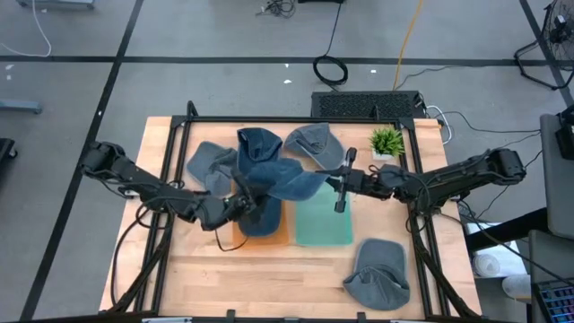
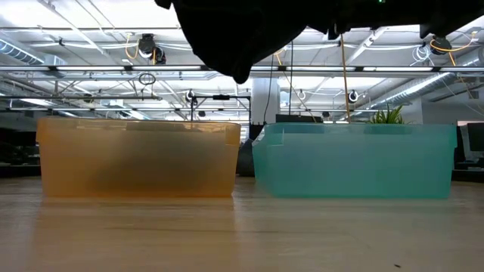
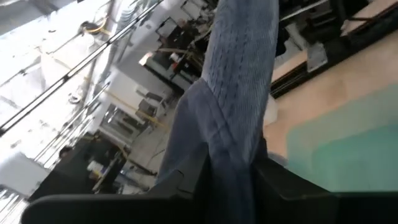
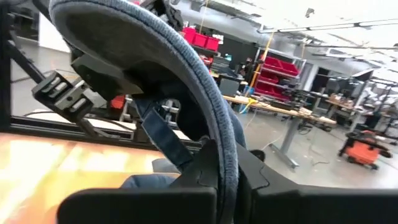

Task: Pick & Place hat
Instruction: Put the bottom blue cap into the orange bin

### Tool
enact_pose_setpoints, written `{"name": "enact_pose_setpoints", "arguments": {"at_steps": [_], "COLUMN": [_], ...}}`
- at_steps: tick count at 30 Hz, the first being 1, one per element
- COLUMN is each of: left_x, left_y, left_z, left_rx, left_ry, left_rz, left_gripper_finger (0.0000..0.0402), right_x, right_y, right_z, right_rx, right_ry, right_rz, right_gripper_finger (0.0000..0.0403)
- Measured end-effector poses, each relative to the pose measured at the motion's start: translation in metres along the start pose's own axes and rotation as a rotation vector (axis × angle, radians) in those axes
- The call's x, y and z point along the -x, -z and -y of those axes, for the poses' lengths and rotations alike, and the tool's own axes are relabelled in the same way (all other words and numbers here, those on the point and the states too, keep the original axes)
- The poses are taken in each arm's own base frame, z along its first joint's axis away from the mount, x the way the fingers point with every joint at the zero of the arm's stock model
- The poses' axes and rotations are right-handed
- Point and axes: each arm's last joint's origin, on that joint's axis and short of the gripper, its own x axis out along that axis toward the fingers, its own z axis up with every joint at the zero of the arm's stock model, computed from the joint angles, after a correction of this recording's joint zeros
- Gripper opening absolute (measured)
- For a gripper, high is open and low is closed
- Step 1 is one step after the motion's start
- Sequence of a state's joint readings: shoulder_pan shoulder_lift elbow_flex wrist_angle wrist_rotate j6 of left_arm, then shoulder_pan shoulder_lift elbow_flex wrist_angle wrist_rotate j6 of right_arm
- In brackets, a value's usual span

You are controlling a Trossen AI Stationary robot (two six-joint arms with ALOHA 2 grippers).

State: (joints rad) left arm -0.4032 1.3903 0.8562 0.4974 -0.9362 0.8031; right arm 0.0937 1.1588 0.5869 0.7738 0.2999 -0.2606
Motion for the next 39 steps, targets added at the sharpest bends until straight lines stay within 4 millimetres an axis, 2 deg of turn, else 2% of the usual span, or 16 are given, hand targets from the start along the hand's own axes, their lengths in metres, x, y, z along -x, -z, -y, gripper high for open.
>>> {"name": "enact_pose_setpoints", "arguments": {"at_steps": [11, 13, 18, 23, 27, 33, 39], "left_x": [0.013, 0.014, 0.016, 0.018, 0.024, 0.043, 0.061], "left_y": [-0.010, -0.010, -0.010, -0.011, -0.014, -0.021, -0.023], "left_z": [-0.011, -0.013, -0.020, -0.019, -0.017, -0.023, -0.043], "left_rx": [0.077, 0.085, 0.148, 0.145, 0.190, 0.337, 0.517], "left_ry": [-0.029, -0.032, -0.072, -0.087, -0.072, -0.027, -0.012], "left_rz": [0.048, 0.049, 0.022, 0.001, 0.020, 0.068, 0.086], "left_gripper_finger": [0.0090, 0.0101, 0.0182, 0.0277, 0.0334, 0.0387, 0.0398], "right_x": [0.002, 0.002, 0.002, 0.002, 0.002, 0.006, 0.012], "right_y": [-0.002, -0.002, -0.002, -0.001, -0.002, -0.006, -0.015], "right_z": [0.001, 0.001, 0.001, 0.001, 0.002, 0.004, 0.009], "right_rx": [-0.006, -0.006, -0.001, 0.023, 0.042, 0.076, 0.155], "right_ry": [0.008, 0.008, 0.011, 0.011, 0.010, 0.027, 0.059], "right_rz": [0.000, -0.001, -0.003, -0.006, -0.002, 0.008, 0.028], "right_gripper_finger": [0.0001, 0.0000, 0.0000, 0.0000, 0.0000, 0.0000, 0.0000]}}
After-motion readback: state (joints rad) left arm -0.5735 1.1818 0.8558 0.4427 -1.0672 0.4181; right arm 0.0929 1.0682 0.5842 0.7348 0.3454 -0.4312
